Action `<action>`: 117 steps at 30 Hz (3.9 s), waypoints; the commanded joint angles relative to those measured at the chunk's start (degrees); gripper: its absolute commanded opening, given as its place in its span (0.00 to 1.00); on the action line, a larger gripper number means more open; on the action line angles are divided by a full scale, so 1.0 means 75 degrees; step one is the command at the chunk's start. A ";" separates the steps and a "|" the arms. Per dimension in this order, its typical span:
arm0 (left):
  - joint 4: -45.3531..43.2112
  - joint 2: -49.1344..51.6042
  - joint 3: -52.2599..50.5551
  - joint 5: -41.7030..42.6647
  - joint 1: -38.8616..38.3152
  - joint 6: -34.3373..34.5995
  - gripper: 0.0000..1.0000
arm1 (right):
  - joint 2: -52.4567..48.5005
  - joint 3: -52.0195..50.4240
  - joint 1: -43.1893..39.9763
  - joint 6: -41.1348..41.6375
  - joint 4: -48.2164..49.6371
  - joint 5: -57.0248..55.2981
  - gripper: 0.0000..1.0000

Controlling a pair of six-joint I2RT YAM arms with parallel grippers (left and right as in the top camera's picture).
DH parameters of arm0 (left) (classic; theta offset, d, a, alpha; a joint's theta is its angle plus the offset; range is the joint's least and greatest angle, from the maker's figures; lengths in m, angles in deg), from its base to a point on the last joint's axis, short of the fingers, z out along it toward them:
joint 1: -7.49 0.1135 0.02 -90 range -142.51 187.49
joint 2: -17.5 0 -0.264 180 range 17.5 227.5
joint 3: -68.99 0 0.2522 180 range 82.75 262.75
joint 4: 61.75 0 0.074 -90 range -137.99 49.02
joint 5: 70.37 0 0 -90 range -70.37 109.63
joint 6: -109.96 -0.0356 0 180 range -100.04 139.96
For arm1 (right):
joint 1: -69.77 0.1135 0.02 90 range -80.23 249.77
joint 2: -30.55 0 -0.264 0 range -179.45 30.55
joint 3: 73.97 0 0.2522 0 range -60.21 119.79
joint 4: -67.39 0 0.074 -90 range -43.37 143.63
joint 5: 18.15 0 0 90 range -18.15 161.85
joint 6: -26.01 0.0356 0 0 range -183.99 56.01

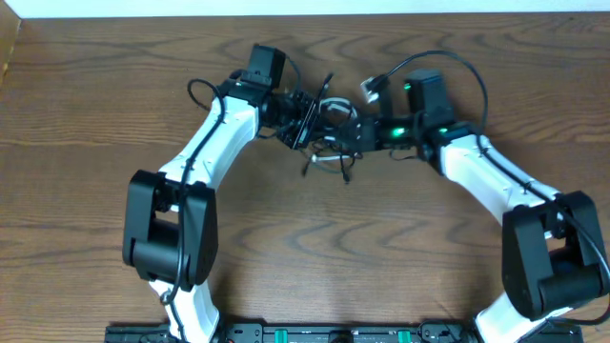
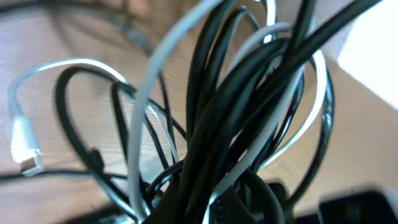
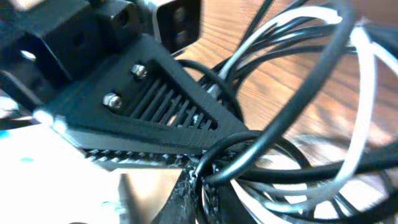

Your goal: Untangle cables

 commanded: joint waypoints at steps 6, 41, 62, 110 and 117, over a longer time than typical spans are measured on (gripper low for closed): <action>0.0522 0.0143 -0.0323 0.0230 -0.0332 -0.3643 0.08 | 0.0289 0.0501 -0.1192 0.1786 0.2492 0.2780 0.01; 0.1125 0.0146 -0.0338 -0.1926 -0.0396 -0.1722 0.08 | 0.0286 0.0498 -0.1195 0.0845 0.1323 0.3427 0.40; 0.1207 0.0146 -0.0335 -0.0664 -0.0388 0.2433 0.08 | 0.0286 0.0498 -0.1142 -0.2130 -0.3337 0.0195 0.45; -0.0478 0.0146 -0.0335 -0.0052 -0.0289 0.2168 0.08 | 0.0286 0.0498 -0.0790 -0.1906 -0.1871 0.2480 0.50; -0.0475 0.0146 -0.0335 -0.0052 -0.0309 0.2707 0.08 | 0.0286 0.0498 -0.0085 -0.1807 -0.2608 0.1306 0.45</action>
